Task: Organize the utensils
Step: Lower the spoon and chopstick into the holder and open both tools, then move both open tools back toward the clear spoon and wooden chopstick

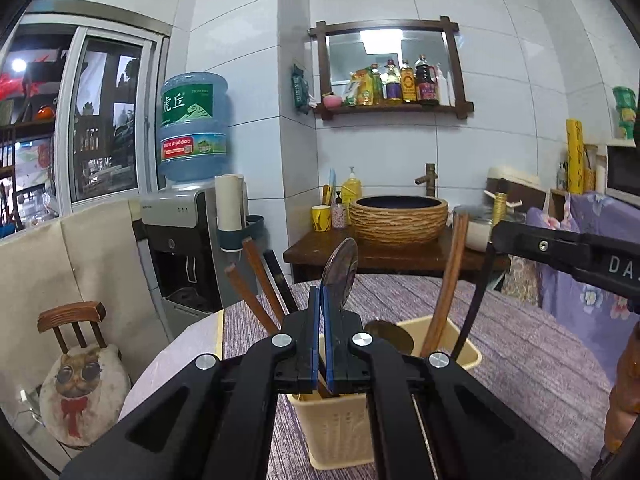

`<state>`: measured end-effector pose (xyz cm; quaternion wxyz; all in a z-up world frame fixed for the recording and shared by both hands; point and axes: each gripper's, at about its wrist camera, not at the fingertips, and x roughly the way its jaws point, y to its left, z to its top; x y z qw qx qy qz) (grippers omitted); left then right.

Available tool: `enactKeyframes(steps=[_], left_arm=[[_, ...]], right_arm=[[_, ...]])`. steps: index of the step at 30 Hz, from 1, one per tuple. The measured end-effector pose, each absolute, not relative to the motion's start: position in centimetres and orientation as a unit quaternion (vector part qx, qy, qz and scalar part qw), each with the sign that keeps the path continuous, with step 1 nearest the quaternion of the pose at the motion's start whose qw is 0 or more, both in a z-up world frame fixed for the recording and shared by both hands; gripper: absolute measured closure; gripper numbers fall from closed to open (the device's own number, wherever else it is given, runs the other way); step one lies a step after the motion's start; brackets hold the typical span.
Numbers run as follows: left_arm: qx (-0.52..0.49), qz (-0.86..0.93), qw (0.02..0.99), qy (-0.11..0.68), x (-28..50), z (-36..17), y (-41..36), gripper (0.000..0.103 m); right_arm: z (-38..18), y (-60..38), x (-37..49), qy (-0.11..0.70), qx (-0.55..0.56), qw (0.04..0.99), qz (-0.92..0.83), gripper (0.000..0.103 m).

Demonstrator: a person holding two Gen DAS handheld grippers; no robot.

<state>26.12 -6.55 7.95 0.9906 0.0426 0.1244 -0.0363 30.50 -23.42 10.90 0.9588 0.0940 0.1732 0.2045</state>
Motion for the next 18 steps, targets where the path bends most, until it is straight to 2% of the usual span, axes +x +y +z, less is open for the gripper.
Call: enactKeyframes(steps=[11,13,14,15,16,17,18], left_arm=[[0.048,-0.048,0.984,0.163,25.7,5.4,-6.1,0.096],[0.047,-0.052,0.984,0.162,25.1,5.4,-6.1,0.085],[0.042,-0.057,0.984,0.16,24.6,5.5,-6.0,0.07],[0.037,-0.056,0.986,0.155,24.1,5.6,-5.8,0.056],[0.034,-0.054,0.987,0.151,23.7,5.6,-5.7,0.051],[0.032,-0.054,0.987,0.147,23.1,5.7,-5.5,0.047],[0.032,-0.057,0.987,0.147,22.5,5.8,-5.5,0.046]], right_arm=[[8.3,-23.7,29.8,0.188,0.098,0.957,0.197,0.095],[8.1,-23.7,29.5,0.189,0.093,0.958,0.193,0.094],[8.0,-23.7,29.2,0.189,0.092,0.959,0.189,0.09],[7.8,-23.8,29.0,0.191,0.093,0.959,0.186,0.082],[7.7,-24.0,28.8,0.193,0.098,0.959,0.182,0.076],[7.4,-24.2,28.4,0.195,0.105,0.959,0.178,0.065],[7.2,-24.4,28.0,0.198,0.108,0.959,0.172,0.062]])
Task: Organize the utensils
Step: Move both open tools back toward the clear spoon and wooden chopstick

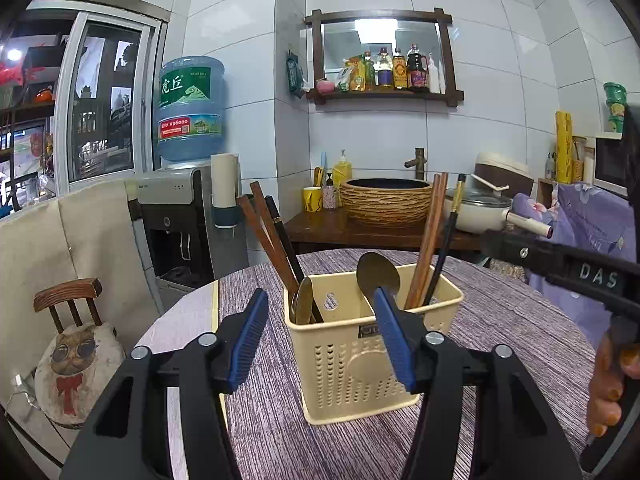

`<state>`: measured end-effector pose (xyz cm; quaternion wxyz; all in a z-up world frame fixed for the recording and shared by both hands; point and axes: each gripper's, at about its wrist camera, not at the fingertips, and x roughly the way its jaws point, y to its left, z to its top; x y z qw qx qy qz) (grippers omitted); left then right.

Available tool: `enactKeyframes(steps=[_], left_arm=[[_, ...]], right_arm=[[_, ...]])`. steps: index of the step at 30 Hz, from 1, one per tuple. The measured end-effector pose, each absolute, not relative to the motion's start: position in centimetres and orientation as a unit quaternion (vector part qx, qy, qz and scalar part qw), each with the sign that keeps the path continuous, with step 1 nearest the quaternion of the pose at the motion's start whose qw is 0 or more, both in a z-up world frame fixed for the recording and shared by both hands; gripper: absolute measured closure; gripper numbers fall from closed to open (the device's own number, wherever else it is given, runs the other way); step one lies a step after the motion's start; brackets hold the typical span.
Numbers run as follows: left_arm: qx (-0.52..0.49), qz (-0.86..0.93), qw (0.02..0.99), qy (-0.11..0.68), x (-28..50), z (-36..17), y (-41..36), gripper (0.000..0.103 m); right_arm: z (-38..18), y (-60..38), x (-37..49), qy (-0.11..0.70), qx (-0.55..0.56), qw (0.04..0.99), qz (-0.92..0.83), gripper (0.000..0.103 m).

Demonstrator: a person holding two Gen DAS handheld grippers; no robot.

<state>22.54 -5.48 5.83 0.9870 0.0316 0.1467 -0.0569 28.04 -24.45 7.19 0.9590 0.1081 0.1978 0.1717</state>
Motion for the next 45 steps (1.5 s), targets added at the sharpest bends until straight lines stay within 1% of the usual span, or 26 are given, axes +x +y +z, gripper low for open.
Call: enactKeyframes(steps=[2,5,7,10,12,15,17,20,23,28,30,33,45], left_arm=[[0.034,-0.059,0.986,0.153,21.8,5.8,-5.4,0.044],[0.033,-0.062,0.982,0.173,20.5,5.2,-5.0,0.036],[0.028,-0.06,0.979,0.194,19.9,4.3,-4.6,0.035],[0.023,-0.07,0.967,0.245,19.7,2.2,-4.1,0.034],[0.02,-0.072,0.956,0.282,19.6,0.5,-3.8,0.034],[0.007,-0.082,0.943,0.323,19.3,-1.7,-3.4,0.034],[-0.004,-0.091,0.933,0.349,19.2,-3.2,-3.4,0.035],[-0.014,-0.11,0.918,0.38,19.2,-4.7,-3.8,0.041],[-0.013,-0.127,0.911,0.393,19.3,-5.3,-4.8,0.046],[0.007,-0.151,0.9,0.408,19.6,-6.0,-7.0,0.047],[0.012,-0.16,0.895,0.416,19.8,-6.4,-7.8,0.049],[0.025,-0.164,0.889,0.426,20.1,-7.1,-8.9,0.053],[0.072,-0.136,0.892,0.424,22.0,-7.4,-11.4,0.054]], right_arm=[[6.6,-24.7,27.5,0.212,0.109,0.958,0.157,0.062],[5.1,-25.2,26.9,0.247,0.118,0.951,0.143,0.061],[3.5,-25.1,26.6,0.276,0.112,0.946,0.131,0.06],[0.9,-24.9,25.9,0.312,0.1,0.938,0.111,0.056],[-0.9,-25.0,25.4,0.337,0.11,0.928,0.113,0.052],[-2.9,-25.2,24.5,0.359,0.116,0.921,0.101,0.05],[-3.6,-25.3,24.0,0.364,0.117,0.919,0.094,0.049],[-4.6,-25.5,23.5,0.377,0.116,0.915,0.085,0.049],[-5.1,-25.8,23.0,0.381,0.114,0.914,0.079,0.049],[-5.2,-26.6,22.2,0.377,0.124,0.915,0.074,0.049],[-5.2,-26.8,22.0,0.378,0.125,0.915,0.073,0.046],[-5.2,-26.9,21.9,0.378,0.126,0.914,0.073,0.046],[-4.9,-27.3,21.6,0.371,0.133,0.917,0.064,0.046]])
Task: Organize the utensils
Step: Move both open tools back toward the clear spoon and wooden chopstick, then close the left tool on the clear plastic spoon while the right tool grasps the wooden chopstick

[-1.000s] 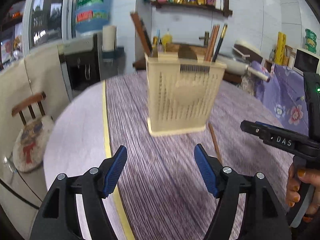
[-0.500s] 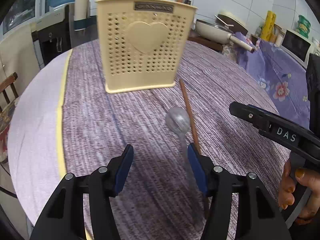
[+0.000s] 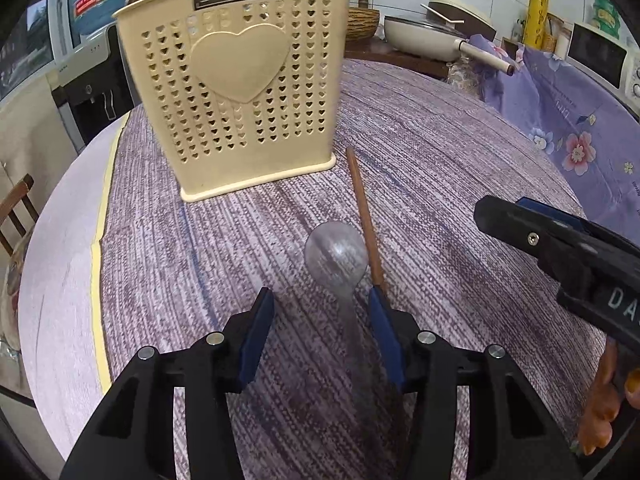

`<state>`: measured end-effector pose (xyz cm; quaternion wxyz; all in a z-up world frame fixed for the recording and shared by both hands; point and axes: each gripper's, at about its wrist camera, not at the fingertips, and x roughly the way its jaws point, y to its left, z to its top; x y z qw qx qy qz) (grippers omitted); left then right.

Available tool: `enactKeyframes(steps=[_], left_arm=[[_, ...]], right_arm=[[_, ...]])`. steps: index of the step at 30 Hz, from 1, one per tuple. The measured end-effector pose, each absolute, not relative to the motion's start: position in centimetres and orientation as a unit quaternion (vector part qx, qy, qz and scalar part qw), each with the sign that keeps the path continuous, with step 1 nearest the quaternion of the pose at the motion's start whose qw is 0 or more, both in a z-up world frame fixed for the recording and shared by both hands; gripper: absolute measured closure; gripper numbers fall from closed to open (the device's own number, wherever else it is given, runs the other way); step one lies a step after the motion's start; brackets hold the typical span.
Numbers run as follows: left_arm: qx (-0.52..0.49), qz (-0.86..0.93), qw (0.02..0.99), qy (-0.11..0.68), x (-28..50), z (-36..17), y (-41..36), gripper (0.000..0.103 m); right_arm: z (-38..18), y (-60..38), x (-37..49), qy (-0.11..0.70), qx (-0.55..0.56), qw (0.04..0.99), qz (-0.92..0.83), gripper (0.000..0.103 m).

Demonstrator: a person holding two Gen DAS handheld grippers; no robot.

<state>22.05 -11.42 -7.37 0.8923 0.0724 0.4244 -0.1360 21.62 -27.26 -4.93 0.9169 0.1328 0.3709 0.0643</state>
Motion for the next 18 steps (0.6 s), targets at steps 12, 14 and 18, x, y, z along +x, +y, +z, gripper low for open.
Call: enactKeyframes(steps=[12,14,18], left_arm=[[0.086,-0.127,0.887,0.435,24.1,-7.1,-12.9,0.067],[0.078,-0.13,0.888,0.434,23.9,-7.1,-12.4,0.067],[0.054,-0.128,0.889,0.437,23.7,-6.9,-10.6,0.067]], right_arm=[[-5.8,-27.9,22.1,0.39,0.137,0.909,0.051,0.046],[-5.8,-27.6,22.3,0.393,0.134,0.908,0.056,0.046],[-5.7,-26.8,23.1,0.403,0.134,0.903,0.072,0.046]])
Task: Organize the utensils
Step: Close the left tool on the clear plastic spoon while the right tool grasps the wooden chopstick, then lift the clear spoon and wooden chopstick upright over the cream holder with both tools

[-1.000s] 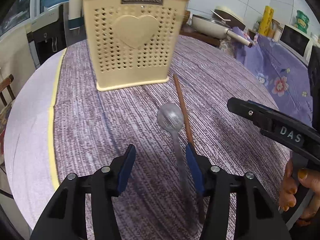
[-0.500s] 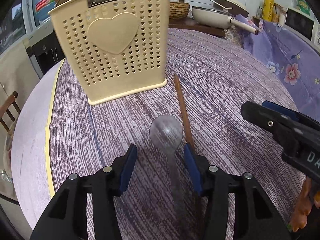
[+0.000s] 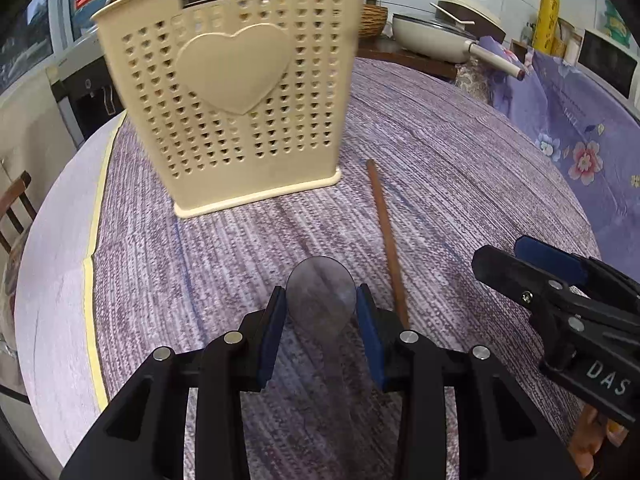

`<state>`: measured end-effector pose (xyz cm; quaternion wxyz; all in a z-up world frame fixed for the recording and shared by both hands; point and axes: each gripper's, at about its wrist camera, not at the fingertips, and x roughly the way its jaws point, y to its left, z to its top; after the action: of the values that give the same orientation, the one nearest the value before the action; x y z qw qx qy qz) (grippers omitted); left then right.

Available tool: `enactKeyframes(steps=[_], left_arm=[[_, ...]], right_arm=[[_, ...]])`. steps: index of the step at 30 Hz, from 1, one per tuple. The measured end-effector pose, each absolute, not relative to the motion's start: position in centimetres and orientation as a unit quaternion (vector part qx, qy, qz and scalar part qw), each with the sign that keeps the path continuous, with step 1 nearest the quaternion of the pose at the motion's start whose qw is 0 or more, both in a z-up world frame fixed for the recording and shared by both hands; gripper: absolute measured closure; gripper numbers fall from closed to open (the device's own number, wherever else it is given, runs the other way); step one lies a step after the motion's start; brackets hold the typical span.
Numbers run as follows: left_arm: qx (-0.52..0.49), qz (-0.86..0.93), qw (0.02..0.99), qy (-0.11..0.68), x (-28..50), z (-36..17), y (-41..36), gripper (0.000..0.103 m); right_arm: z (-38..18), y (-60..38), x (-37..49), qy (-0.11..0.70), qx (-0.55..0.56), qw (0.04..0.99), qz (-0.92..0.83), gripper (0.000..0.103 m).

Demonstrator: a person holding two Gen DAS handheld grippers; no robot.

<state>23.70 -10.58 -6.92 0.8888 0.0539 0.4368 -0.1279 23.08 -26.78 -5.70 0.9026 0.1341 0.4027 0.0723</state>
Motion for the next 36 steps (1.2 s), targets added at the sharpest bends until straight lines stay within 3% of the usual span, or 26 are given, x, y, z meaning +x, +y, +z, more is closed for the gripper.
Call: enactKeyframes(steps=[10,24,36], left_arm=[[0.012,-0.077,0.896,0.438,23.1,-6.7,-5.0,0.067],[0.015,-0.075,0.898,0.433,22.9,-6.7,-4.3,0.067],[-0.008,-0.083,0.906,0.414,22.9,-5.6,-3.2,0.067]], right_arm=[[-5.5,-21.5,27.3,0.438,0.078,0.891,0.091,0.049],[-6.6,-19.6,30.1,0.452,0.038,0.891,0.031,0.092],[-5.3,-22.6,29.0,0.411,0.133,0.9,0.058,0.094]])
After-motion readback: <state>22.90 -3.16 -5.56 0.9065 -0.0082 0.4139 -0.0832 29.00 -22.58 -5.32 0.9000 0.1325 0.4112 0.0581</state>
